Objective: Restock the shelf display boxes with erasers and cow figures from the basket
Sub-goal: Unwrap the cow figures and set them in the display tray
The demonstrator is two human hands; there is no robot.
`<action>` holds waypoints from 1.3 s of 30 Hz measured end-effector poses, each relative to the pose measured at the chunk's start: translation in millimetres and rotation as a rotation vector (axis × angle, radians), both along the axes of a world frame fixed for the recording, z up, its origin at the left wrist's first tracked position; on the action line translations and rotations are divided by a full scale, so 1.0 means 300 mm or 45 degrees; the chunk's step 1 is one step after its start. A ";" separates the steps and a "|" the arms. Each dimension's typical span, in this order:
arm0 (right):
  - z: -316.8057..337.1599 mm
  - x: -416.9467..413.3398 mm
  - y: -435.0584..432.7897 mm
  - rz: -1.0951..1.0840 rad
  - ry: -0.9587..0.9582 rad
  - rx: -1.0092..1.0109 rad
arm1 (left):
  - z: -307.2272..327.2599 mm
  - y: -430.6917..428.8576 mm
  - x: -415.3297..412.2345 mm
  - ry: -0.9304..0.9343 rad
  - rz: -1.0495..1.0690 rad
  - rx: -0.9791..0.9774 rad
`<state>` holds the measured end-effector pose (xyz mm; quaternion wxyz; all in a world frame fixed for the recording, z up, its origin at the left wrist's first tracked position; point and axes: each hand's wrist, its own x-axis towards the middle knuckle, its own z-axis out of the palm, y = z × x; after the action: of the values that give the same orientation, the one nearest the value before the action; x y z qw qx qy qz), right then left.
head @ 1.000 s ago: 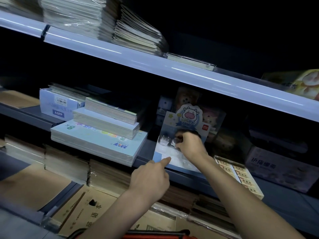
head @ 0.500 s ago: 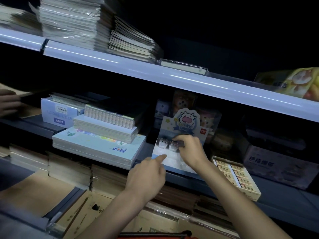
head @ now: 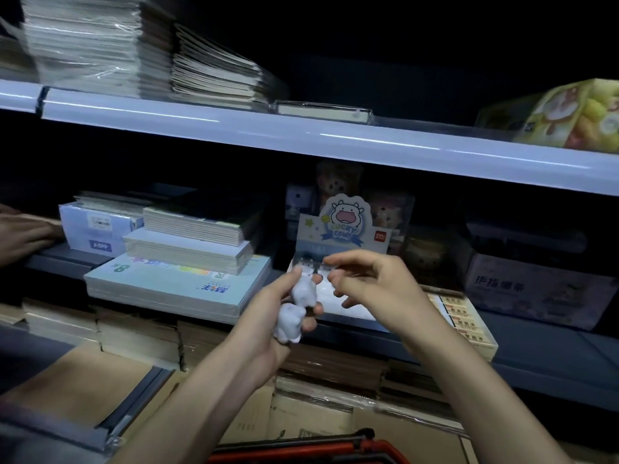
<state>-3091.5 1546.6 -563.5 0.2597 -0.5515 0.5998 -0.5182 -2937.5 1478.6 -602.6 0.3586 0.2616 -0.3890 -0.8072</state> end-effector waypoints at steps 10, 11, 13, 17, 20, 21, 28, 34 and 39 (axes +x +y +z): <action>-0.050 0.043 -0.006 0.010 0.277 0.111 | -0.045 0.007 -0.030 -0.291 0.215 -0.357; -0.052 0.042 -0.007 -0.011 0.279 0.102 | -0.046 0.004 -0.034 -0.303 0.211 -0.312; -0.052 0.034 -0.010 -0.006 0.256 0.095 | -0.050 -0.006 -0.040 -0.242 0.189 -0.190; -0.037 0.007 -0.006 0.036 0.129 0.074 | -0.057 -0.010 -0.042 -0.162 0.150 -0.118; -0.029 -0.016 0.001 0.064 0.132 0.049 | -0.058 0.002 -0.042 -0.176 0.108 -0.181; -0.030 -0.024 0.000 0.059 0.145 0.050 | -0.060 0.001 -0.042 -0.197 0.110 -0.206; -0.046 -0.036 0.003 -0.026 0.007 0.028 | -0.062 0.013 -0.043 -0.179 0.150 -0.342; -0.057 -0.050 0.002 -0.041 -0.207 0.085 | -0.075 0.004 -0.044 -0.235 0.230 -0.358; -0.053 -0.064 -0.001 -0.086 -0.210 0.119 | -0.077 0.014 -0.058 -0.292 0.270 -0.460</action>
<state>-3110.7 1546.3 -579.4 0.3159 -0.4737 0.6182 -0.5419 -2955.0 1482.9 -625.7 0.4359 0.3225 -0.5358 -0.6472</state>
